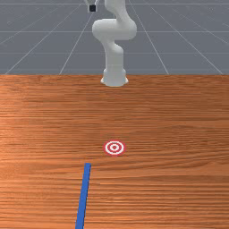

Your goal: Pull the pivot to the target area

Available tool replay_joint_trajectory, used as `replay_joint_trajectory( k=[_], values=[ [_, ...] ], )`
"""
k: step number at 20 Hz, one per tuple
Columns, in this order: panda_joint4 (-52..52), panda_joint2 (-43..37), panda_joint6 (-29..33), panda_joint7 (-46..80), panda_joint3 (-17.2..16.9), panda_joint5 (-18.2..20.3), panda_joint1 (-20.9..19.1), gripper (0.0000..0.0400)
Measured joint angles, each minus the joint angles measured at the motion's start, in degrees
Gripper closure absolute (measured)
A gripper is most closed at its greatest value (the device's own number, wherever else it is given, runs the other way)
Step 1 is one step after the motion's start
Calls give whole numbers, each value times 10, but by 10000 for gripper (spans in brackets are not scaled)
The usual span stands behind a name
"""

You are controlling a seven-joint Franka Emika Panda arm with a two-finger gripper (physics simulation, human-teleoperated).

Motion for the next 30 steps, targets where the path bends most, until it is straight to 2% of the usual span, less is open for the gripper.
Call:
replay_joint_trajectory(
  k=[3,4,5,6,7,8,9,12,13,14,15,16,20,22,24,26,27,29,30],
  values=[
    [4,6,3,43,-13,1,-17,400],
    [16,15,1,-225,-15,-50,-9,400],
    [32,28,-2,-228,-17,-41,-8,400],
    [227,142,-173,-247,-24,-8,-12,400],
    [126,101,-73,-276,-32,118,-24,400],
    [153,118,-56,-258,-26,58,-17,400],
    [183,142,-68,-261,-26,77,-21,400],
    [245,188,-77,-250,-23,52,-19,400],
    [289,216,-95,-251,-20,74,-26,400],
    [333,246,-110,-248,-17,80,-29,400],
    [321,242,-97,-243,-21,44,-18,400],
    [406,296,-131,-239,-20,48,-22,400],
    [406,297,-131,-239,-20,48,-21,400],
    [533,375,-159,-233,-16,56,-28,400],
    [486,351,-134,-235,-16,55,-26,400],
    [562,392,-188,-230,-18,46,-25,400],
    [546,383,-182,-231,-19,42,-23,400],
    [454,336,-109,-237,-17,54,-24,400],
    [457,339,-107,-237,-16,55,-24,400]
  ],
)
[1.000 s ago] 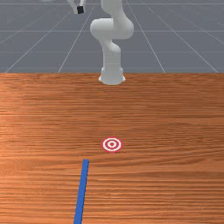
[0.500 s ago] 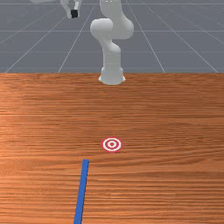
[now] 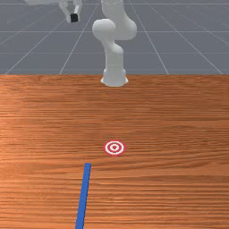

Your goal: Pull the pivot to the target area

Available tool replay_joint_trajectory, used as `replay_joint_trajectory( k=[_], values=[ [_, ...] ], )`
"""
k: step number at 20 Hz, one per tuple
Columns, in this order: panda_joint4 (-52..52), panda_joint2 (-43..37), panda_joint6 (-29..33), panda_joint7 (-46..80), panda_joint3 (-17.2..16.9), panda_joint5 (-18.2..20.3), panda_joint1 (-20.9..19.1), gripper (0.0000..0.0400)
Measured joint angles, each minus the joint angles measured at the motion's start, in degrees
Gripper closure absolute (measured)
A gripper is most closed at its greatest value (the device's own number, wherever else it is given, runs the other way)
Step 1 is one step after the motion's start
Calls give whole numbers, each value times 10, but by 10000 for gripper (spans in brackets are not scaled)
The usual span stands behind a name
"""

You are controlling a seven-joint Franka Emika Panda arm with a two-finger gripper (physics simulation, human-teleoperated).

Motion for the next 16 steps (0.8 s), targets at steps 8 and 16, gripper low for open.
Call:
replay_joint_trajectory(
  k=[8,16],
  values=[
    [-244,-44,187,-41,12,49,-7,400],
    [-354,-29,322,-9,1,16,10,400]
  ],
)
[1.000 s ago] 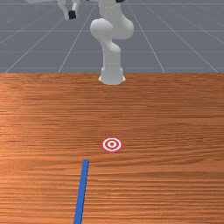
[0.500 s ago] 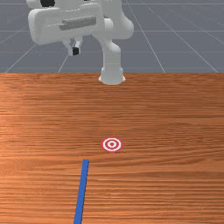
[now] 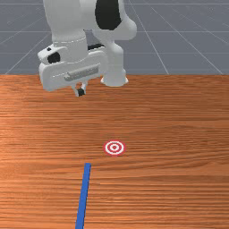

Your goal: Pull the pivot to the target area

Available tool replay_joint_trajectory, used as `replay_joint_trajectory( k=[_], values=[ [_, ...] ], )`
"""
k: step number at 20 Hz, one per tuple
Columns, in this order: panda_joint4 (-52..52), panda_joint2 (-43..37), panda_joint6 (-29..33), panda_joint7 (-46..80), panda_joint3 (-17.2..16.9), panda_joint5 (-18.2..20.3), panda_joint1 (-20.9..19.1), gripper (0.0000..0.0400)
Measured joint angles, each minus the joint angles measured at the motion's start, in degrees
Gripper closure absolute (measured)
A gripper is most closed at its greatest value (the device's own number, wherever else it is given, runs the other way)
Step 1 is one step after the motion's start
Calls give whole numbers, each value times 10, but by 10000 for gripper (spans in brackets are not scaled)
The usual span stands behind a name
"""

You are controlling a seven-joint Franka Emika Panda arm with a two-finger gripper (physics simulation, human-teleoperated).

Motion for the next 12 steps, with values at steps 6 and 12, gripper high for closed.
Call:
replay_joint_trajectory(
  k=[6,12],
  values=[
    [-51,38,90,-8,-9,-36,15,400],
    [68,121,8,-16,1,-16,4,400]
  ],
)
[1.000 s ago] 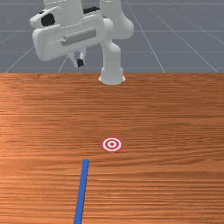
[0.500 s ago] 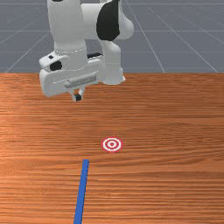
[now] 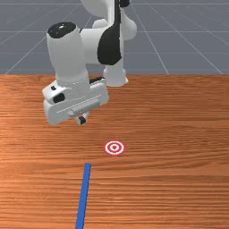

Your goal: Pull the pivot to the target area

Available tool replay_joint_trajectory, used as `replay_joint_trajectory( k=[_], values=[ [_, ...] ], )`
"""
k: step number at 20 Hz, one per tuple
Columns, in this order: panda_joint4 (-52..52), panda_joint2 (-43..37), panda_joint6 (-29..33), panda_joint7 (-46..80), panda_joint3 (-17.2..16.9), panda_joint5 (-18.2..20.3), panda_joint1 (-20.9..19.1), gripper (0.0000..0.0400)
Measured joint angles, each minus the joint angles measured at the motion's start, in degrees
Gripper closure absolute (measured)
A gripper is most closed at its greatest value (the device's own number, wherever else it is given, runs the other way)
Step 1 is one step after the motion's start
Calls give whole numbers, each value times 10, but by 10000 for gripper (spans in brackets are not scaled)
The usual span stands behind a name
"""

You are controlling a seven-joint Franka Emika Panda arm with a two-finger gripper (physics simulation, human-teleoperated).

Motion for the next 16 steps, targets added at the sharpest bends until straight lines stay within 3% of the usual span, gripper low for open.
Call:
replay_joint_trajectory(
  k=[2,4,5,7,8,9,12,14,15,16],
  values=[
    [164,90,-85,11,2,-2,-4,400],
    [192,113,-56,-13,9,-1,-6,400],
    [308,176,-107,-9,10,-2,-9,400],
    [292,172,-98,13,7,2,-7,400],
    [367,213,-111,16,10,3,-10,400],
    [292,173,-98,13,7,2,-7,400],
    [212,138,-12,2,11,10,-7,400],
    [271,176,-66,5,14,12,-11,400],
    [266,181,-55,4,14,12,-11,400],
    [343,227,-103,15,9,2,-9,400]
  ],
)
